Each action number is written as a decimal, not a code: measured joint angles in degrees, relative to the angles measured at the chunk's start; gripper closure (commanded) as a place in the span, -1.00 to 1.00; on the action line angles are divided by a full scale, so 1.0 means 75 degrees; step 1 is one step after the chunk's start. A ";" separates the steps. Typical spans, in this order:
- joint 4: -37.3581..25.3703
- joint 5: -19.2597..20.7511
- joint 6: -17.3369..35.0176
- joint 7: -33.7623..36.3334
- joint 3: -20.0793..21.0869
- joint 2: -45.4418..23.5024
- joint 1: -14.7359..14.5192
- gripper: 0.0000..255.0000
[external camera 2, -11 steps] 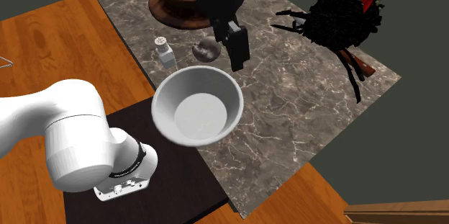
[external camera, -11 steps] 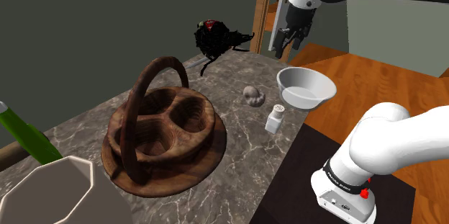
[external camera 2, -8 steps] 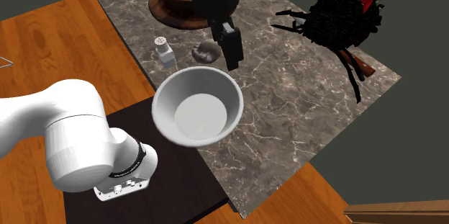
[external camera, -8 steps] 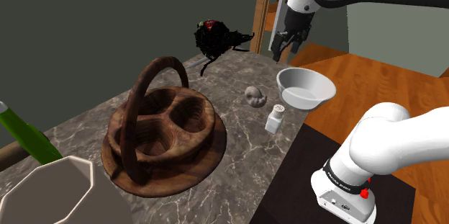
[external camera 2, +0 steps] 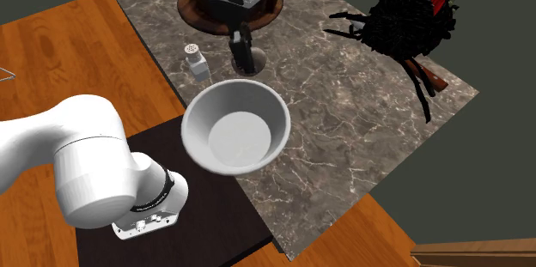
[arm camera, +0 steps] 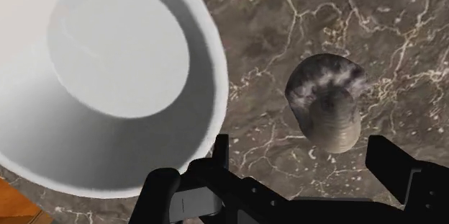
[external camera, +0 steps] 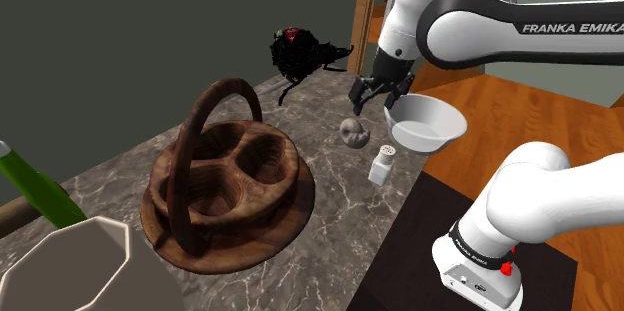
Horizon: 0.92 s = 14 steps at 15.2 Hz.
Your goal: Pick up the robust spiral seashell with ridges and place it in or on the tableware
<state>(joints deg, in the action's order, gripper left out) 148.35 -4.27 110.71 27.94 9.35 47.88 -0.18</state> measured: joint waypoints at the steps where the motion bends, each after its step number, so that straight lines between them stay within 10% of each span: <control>1: 0.0042 -0.0148 0.0190 0.0323 0.0174 -0.0051 -0.0007 -1.00; 14: 0.0823 -0.0637 0.1742 0.1239 0.0844 -0.0557 -0.0042 -1.00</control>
<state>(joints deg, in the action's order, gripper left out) 154.52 -9.04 123.78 37.24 15.68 43.70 -0.49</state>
